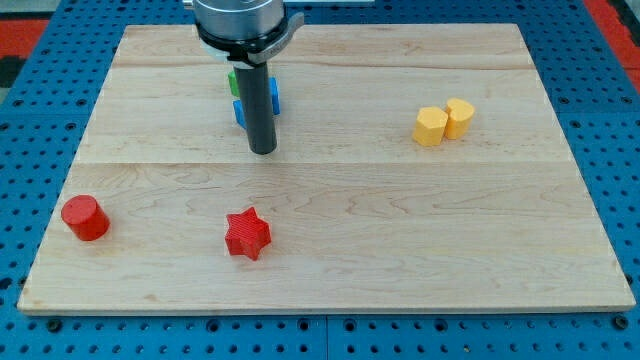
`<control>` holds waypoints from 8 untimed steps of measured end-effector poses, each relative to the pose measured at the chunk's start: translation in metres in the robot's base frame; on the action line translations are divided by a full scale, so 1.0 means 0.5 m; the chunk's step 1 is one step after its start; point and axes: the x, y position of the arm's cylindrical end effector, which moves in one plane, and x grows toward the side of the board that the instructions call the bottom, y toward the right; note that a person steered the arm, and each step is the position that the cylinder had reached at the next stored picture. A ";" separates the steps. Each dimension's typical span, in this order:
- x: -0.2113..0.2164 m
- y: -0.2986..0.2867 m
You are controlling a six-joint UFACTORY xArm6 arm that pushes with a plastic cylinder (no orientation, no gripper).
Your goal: Slide the blue triangle into the green star
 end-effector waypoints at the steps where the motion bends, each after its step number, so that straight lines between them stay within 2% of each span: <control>1: -0.035 -0.017; 4: -0.055 -0.119; 6: -0.135 -0.140; 8: -0.164 -0.183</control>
